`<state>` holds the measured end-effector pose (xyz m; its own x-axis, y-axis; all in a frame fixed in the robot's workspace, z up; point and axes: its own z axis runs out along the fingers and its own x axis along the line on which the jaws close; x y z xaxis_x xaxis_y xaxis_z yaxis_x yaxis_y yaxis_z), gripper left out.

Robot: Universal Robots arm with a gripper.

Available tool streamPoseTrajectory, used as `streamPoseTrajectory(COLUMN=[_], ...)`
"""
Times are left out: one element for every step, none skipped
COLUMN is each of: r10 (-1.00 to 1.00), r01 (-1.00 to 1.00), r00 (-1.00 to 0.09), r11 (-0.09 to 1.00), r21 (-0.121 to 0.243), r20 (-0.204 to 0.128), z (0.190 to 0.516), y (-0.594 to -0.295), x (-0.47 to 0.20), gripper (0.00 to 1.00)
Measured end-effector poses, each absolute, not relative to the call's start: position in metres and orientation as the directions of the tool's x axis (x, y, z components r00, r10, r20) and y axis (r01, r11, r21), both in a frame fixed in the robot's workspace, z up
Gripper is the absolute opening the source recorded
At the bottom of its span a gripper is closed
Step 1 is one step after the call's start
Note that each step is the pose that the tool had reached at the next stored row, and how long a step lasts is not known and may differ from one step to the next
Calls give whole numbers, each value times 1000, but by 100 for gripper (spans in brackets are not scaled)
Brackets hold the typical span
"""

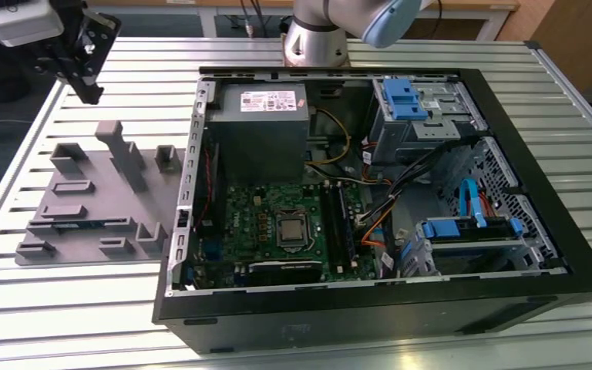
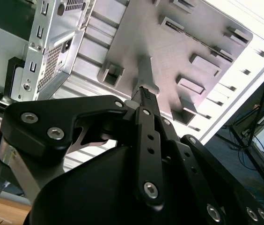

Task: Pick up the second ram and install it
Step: 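Reach for the second ram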

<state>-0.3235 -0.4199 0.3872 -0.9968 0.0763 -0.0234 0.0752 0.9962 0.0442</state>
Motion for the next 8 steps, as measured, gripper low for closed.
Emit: streamPoseTrajectory(r10=[76,76,76,76,76,76,76,76], r01=[75,75,75,75,75,75,75,75], r00=[-997,-997,-997,-997,-997,-997,-997,-997], r11=[996,996,996,996,996,996,996,996], r21=[44,44,44,44,44,44,44,44], r20=[-23,-23,-23,-23,-23,-23,-23,-23], z=[387,387,387,387,387,387,387,387], y=[-421,-421,-422,-422,-422,-423,-423,-424], x=[-325,-327,-329,-331,-333,-335,-337,-339], gripper=[11,11,11,11,11,11,11,11])
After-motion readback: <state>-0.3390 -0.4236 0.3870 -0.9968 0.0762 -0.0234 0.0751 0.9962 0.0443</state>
